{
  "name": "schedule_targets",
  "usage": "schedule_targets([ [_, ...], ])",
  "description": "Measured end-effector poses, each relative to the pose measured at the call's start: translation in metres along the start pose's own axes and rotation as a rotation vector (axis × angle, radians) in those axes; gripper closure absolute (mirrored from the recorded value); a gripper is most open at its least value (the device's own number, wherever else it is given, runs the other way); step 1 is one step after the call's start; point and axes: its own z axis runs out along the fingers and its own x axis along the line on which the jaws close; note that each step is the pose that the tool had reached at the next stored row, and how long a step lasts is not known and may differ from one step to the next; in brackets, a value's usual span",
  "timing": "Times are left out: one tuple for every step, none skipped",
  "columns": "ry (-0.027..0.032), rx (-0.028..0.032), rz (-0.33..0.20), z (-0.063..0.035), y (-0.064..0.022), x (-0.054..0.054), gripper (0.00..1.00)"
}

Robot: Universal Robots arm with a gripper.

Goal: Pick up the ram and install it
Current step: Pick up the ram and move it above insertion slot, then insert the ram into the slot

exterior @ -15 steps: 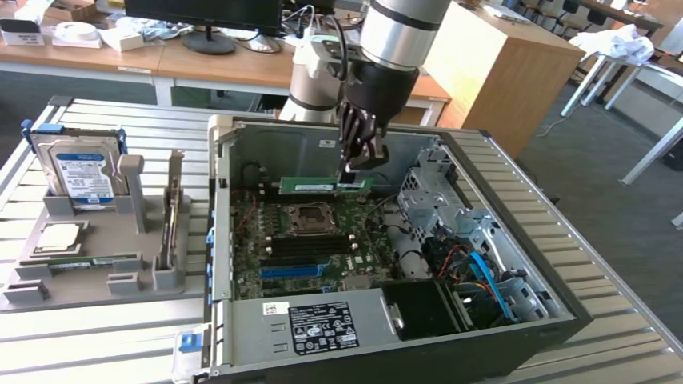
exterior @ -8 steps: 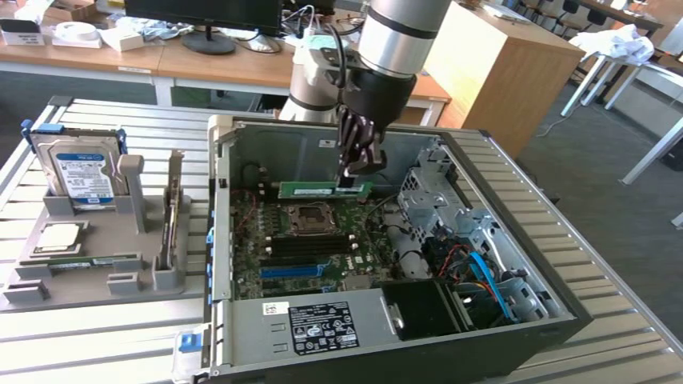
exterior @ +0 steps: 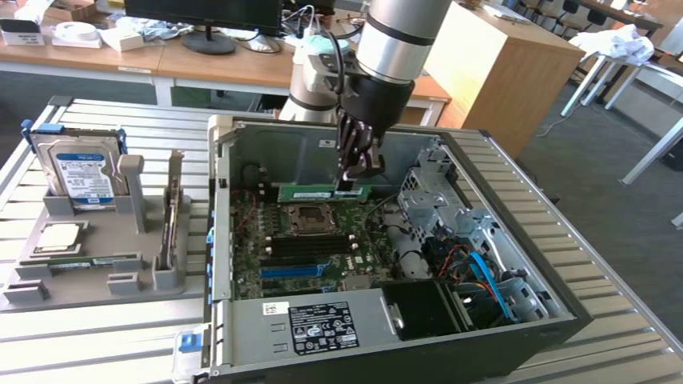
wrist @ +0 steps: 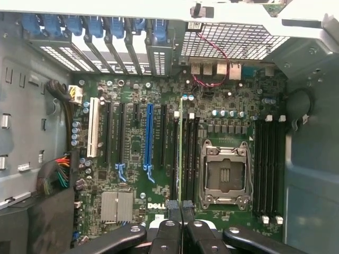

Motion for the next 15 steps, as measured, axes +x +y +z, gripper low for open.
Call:
schedule_targets([
  [0.0,0.0,0.0,0.0005,0.0,0.0,0.88],
  [-0.0001,0.0,0.0,0.0009,-0.0001,0.0,0.88],
  [0.0001,-0.0001,0.0,0.0011,0.0,0.0,0.88],
  [0.0001,-0.0001,0.0,0.0011,0.0,0.0,0.88],
  [0.0001,-0.0001,0.0,0.0011,0.0,0.0,0.88],
  [0.0001,-0.0001,0.0,0.0011,0.0,0.0001,0.88],
  [0.0,0.0,0.0,0.0011,0.0,0.0,0.88],
  [0.0,0.0,0.0,0.0011,-0.0001,0.0,0.88],
  [0.0,0.0,0.0,0.0012,-0.0001,0.0,0.88],
  [-0.0001,0.0,0.0,0.0012,-0.0001,0.0,0.88],
  [0.0,0.0,0.0,0.0012,0.0,0.0,0.88],
  [-0.0001,0.0,0.0,0.0012,0.0,0.0,0.88],
  [0.0,0.0,0.0,0.0011,0.0,0.0,0.88],
  [0.0,0.0,0.0,0.0011,-0.0001,0.0,0.88],
  [-0.0001,0.0,0.0,0.0012,-0.0001,0.0,0.88],
])
